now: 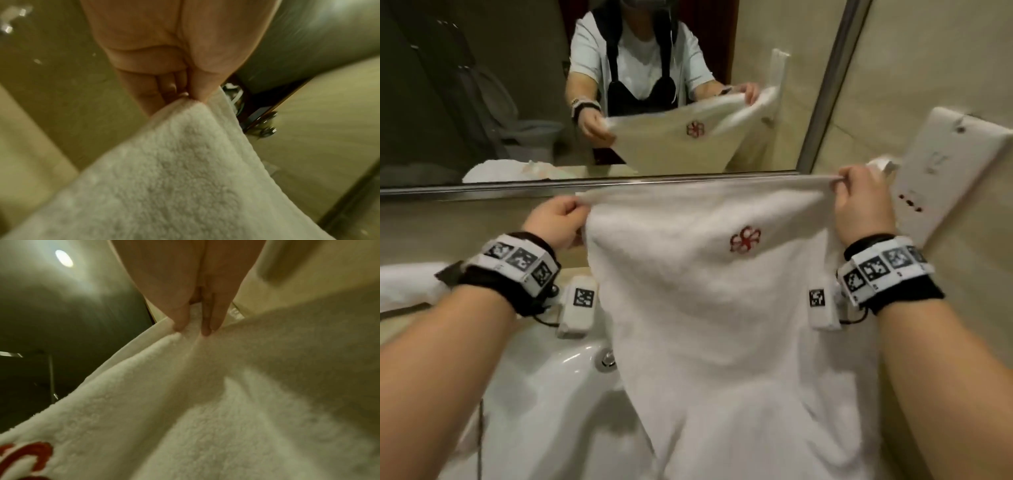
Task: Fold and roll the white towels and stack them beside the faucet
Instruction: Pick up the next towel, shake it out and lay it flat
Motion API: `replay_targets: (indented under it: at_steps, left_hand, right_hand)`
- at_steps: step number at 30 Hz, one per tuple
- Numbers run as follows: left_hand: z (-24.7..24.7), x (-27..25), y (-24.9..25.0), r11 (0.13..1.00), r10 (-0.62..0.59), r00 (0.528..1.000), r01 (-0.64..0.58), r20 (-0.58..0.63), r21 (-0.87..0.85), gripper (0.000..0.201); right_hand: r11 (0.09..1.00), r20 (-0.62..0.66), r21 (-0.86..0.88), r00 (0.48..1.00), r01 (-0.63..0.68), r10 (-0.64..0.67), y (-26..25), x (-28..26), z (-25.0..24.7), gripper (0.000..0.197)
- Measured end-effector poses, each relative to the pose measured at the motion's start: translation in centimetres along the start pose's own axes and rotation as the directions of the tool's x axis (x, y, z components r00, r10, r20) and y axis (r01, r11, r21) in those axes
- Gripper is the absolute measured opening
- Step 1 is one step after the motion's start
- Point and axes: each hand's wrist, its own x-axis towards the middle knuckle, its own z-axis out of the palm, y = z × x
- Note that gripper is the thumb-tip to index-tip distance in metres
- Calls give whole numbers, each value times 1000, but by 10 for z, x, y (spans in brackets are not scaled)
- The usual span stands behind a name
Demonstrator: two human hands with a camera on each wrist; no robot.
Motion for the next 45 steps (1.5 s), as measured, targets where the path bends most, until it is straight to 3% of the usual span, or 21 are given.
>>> replay_targets:
  at_steps: [3,6,9,12,16,19,22,24,26,29,33,36,38,39,41,43,45]
  left_hand:
    - [35,35,-62,987,-157,988,157,-3,34,18]
    - [63,67,-121,951,-291,957,291,-12,101,25]
    - [78,86,-165,894,-347,938,336,-14,298,23]
    - [88,94,-191,879,-386,923,365,8,308,24]
    - [87,99,-193,786,-317,948,273,-17,554,20]
    - [84,98,-182,770,-284,959,240,-19,592,18]
    - [78,79,-161,796,-256,967,203,12,570,16]
    - [76,57,-144,813,-204,976,129,70,567,17]
    - [76,22,-123,837,-150,966,11,210,548,13]
    - [83,-49,-94,877,-112,862,-148,495,457,7]
    - [94,-146,-70,835,-89,627,-377,774,401,8]
    - [105,-201,-71,726,-61,457,-590,888,353,16]
    - [110,-230,-80,667,-42,422,-663,906,340,17]
    - [112,-241,-87,642,-59,429,-675,901,363,21]
    - [114,-262,-102,583,-142,464,-674,875,452,38]
    - [116,-278,-116,480,-113,519,-718,847,504,42]
    - [119,-288,-121,372,-29,554,-766,832,524,32]
  right_hand:
    - [996,183,-73,980,-61,73,34,-3,69,22]
    - [978,326,-187,933,-94,152,67,-10,131,21]
    - [963,449,-253,870,-94,202,91,-13,176,23]
    - [946,472,-297,840,-133,266,104,-11,208,28]
    - [910,494,-329,775,-252,393,113,-12,225,50]
    - [899,533,-344,732,-271,425,114,-14,221,58]
    - [940,544,-272,773,-207,327,105,-20,195,41]
    - [961,596,-262,769,-84,230,93,-26,171,25]
    - [976,651,-219,748,21,130,74,-43,139,19]
    - [991,720,-115,693,73,33,43,-91,88,16]
    - [988,800,-6,593,157,-90,20,-182,25,15]
    - [987,893,11,442,161,-82,18,-254,-7,17]
    - [991,932,-7,360,135,-42,20,-300,-21,22]
    - [989,935,-28,353,146,-25,22,-320,-25,27]
    - [971,915,-89,403,221,-8,24,-353,-31,37]
    - [961,854,-176,519,214,40,26,-375,-33,39]
    - [960,768,-257,625,107,137,29,-386,-34,42]
